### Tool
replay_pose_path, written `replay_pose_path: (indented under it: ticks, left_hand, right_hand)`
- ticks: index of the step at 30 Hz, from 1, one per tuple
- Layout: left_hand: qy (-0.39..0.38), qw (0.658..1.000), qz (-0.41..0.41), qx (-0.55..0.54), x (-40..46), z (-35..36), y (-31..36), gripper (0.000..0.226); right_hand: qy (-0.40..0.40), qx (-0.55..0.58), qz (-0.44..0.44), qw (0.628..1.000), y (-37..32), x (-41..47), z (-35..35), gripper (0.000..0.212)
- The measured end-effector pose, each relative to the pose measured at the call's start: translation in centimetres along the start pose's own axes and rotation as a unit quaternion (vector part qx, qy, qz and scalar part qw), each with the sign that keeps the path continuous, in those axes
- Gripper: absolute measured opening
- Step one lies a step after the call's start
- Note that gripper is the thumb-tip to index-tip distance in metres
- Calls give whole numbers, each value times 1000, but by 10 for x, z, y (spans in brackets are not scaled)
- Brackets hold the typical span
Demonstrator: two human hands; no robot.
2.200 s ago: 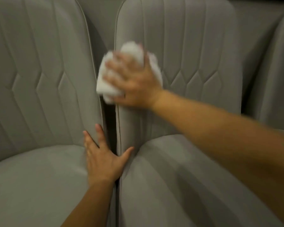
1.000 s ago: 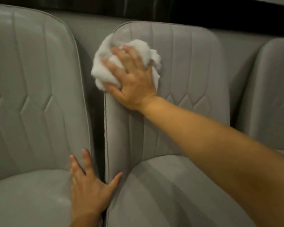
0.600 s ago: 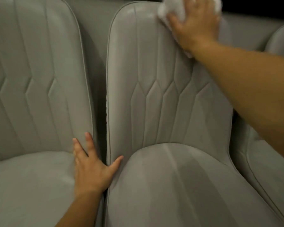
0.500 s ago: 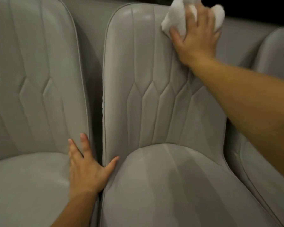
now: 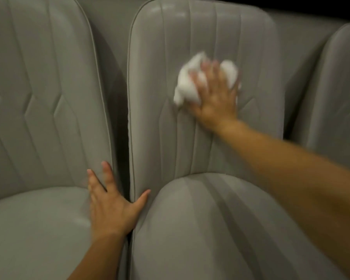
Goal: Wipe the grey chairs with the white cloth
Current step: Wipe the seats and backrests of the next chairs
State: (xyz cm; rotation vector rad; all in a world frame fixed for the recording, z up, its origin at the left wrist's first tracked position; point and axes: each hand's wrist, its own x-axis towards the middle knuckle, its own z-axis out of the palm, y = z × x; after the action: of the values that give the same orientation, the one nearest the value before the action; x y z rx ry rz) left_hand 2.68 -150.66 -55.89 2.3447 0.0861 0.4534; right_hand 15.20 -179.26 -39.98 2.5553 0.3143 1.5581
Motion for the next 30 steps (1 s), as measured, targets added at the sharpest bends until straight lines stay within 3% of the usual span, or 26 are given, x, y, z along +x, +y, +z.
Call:
replay_pose_path:
  ticks: [2, 5, 8, 11, 17, 20, 24, 27, 30]
  left_hand:
    - [-1, 1000, 4, 0, 1, 1, 0, 132]
    - [0, 1000, 1, 1, 0, 3, -1, 133]
    - [4, 1000, -3, -6, 1, 2, 0, 132]
    - [3, 1000, -8, -11, 1, 2, 1, 129]
    - [5, 1000, 0, -3, -2, 2, 3, 129]
    - [8, 1000, -1, 0, -1, 2, 1, 128]
    - [9, 1000, 1, -1, -2, 2, 2, 130]
    - [11, 1000, 4, 6, -1, 4, 0, 130]
    - [13, 1000, 5, 12, -2, 4, 1, 130]
  right_hand:
    - [42, -14, 100, 994, 17, 77, -19, 68]
    - [25, 7, 226, 974, 25, 152, -43, 77]
    - [9, -20, 170, 985, 21, 121, -37, 68]
    - [34, -43, 87, 995, 25, 18, -8, 64]
    - [-86, -52, -2, 995, 30, -157, 16, 62]
    - [-99, -74, -51, 991, 44, -143, 14, 60]
    - [-91, -104, -103, 985, 73, -71, -7, 72]
    - [-101, -83, 10, 991, 85, 17, -42, 71]
    - [-95, -88, 111, 985, 80, 44, -57, 68]
